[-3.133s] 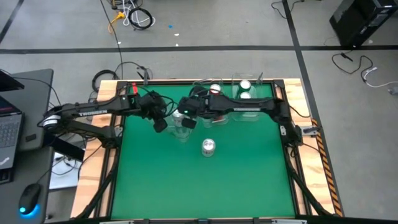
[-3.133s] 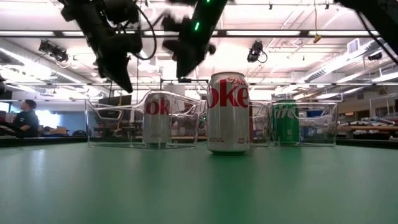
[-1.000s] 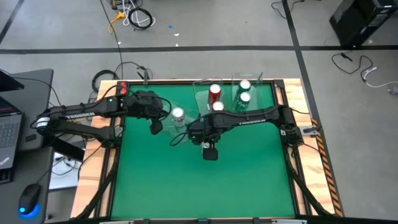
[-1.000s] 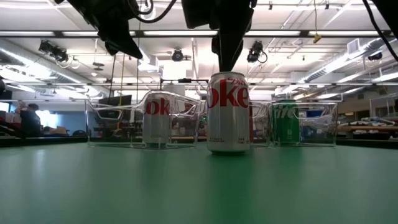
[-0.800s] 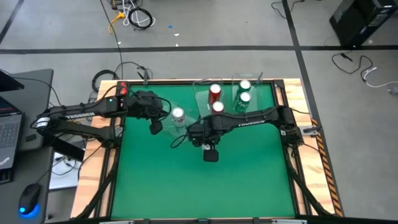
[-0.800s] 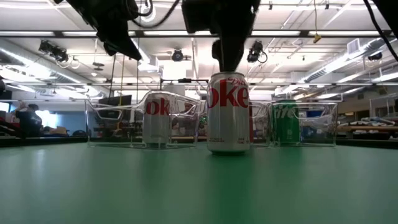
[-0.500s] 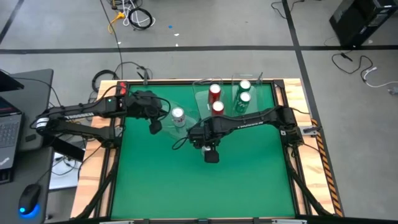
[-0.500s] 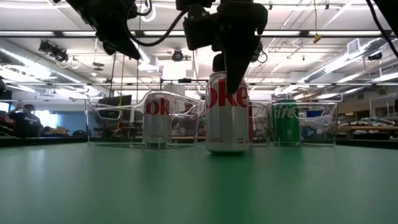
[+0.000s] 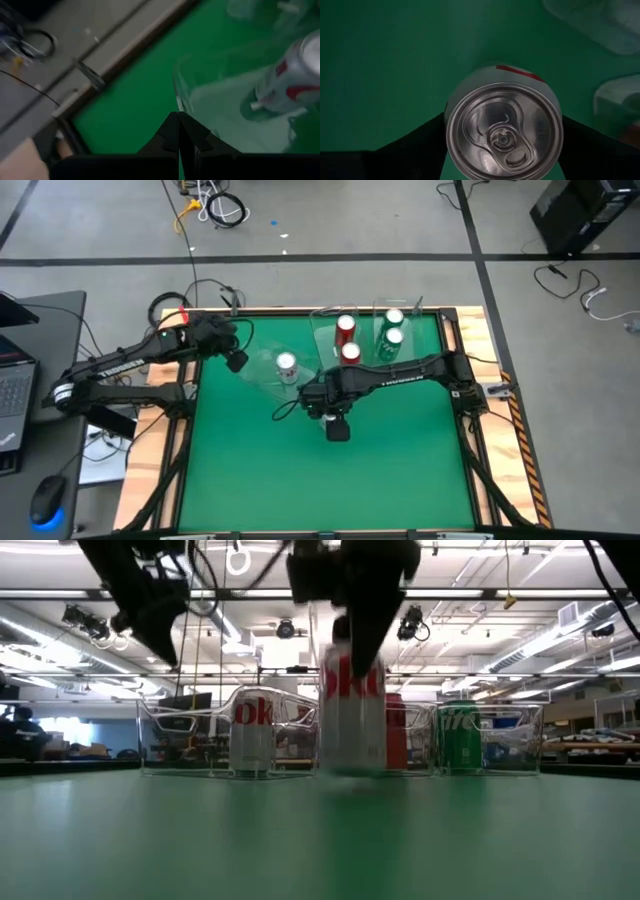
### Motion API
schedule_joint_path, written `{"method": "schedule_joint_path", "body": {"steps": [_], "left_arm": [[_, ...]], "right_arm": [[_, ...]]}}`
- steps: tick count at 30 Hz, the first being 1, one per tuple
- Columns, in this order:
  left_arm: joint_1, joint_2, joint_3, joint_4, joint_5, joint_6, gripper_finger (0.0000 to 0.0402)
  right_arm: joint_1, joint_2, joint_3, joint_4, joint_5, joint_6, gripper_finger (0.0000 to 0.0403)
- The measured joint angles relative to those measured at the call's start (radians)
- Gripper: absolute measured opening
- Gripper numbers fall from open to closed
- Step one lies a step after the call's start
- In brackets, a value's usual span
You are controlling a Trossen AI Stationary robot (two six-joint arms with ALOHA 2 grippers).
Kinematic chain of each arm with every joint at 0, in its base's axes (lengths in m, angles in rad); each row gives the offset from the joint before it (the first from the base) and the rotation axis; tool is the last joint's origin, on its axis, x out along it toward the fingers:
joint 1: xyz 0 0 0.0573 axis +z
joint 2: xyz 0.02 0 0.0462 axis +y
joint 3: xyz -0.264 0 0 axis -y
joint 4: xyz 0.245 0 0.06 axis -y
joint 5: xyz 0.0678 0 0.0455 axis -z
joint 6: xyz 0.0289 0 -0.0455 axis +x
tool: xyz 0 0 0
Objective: Sort soda cans
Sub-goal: Put the red-silver soda can into the left transparent bin
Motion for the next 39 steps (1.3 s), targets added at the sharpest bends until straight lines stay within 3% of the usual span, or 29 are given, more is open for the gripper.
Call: {"method": "schedule_joint_path", "body": {"steps": [7, 11, 15, 26, 39], "left_arm": [[0.127, 0.021, -0.094, 0.076, 0.076, 0.033, 0.0000], [0.176, 0.021, -0.123, 0.086, 0.164, 0.050, 0.0000], [0.194, 0.021, -0.165, 0.085, 0.265, 0.052, 0.0000], [0.192, 0.019, -0.203, 0.132, 0.301, 0.054, 0.0000], [0.191, 0.019, -0.203, 0.149, 0.332, 0.072, 0.0000]], "right_arm": [[0.040, -0.006, 0.265, -0.162, 0.051, -0.009, 0.0305], [0.036, -0.009, 0.412, -0.141, 0.175, -0.049, 0.0304], [-0.019, -0.009, 0.439, -0.026, 0.256, -0.109, 0.0304], [-0.197, 0.060, 0.426, -0.024, 0.073, -0.153, 0.0304], [-0.214, 0.093, 0.422, -0.038, 0.012, -0.150, 0.0304]]}}
